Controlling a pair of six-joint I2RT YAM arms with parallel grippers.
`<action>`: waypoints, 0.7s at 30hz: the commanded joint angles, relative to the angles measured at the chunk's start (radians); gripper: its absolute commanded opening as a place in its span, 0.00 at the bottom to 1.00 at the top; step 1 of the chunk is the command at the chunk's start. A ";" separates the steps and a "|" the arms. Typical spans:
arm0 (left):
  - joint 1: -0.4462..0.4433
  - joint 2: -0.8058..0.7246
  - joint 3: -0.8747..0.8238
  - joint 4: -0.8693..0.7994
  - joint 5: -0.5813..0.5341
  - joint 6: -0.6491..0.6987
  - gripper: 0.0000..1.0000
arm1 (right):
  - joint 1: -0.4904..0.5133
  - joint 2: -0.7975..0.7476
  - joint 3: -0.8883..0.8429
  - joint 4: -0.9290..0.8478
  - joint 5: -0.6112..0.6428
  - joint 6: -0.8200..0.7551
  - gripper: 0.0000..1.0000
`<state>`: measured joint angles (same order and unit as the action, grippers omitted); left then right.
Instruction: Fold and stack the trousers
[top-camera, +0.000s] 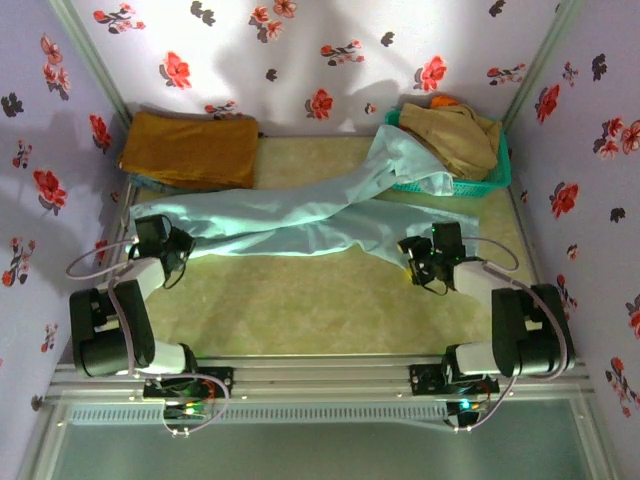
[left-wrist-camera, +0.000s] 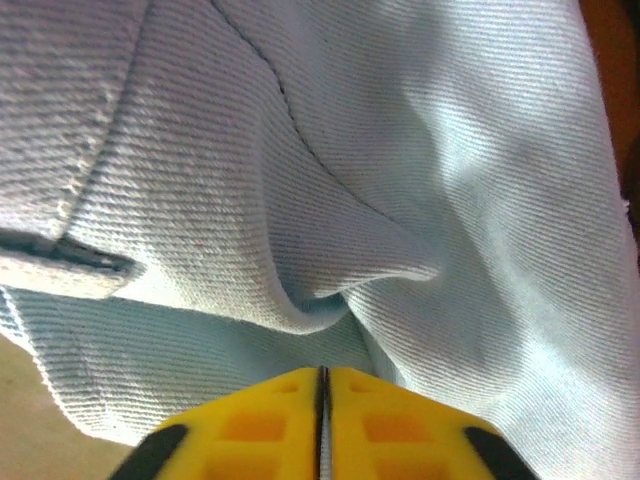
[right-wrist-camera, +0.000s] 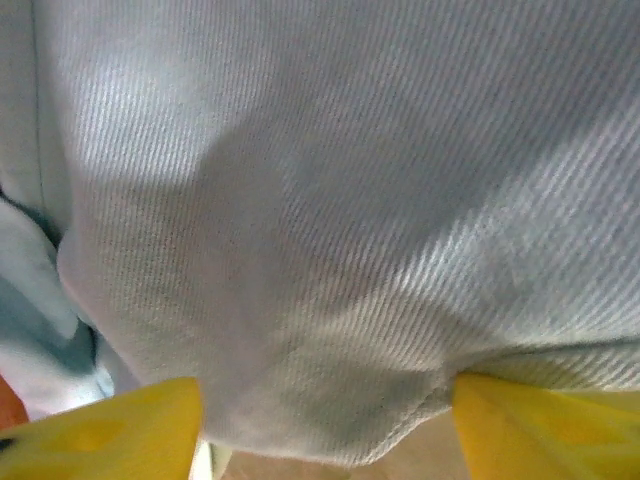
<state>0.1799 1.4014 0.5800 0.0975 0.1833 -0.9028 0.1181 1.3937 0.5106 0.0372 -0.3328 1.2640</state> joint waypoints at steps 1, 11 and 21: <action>0.006 -0.018 -0.020 0.007 -0.006 0.005 0.00 | -0.024 0.091 -0.008 0.067 -0.039 0.016 0.33; 0.009 -0.232 0.038 -0.180 -0.006 0.024 0.00 | -0.040 -0.169 0.118 -0.207 0.060 -0.182 0.00; -0.012 -0.219 0.017 -0.212 0.036 -0.011 0.52 | -0.040 -0.234 0.221 -0.293 0.033 -0.258 0.00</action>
<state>0.1776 1.1454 0.6357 -0.0902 0.1940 -0.9073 0.0837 1.1175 0.7528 -0.2134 -0.2893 1.0351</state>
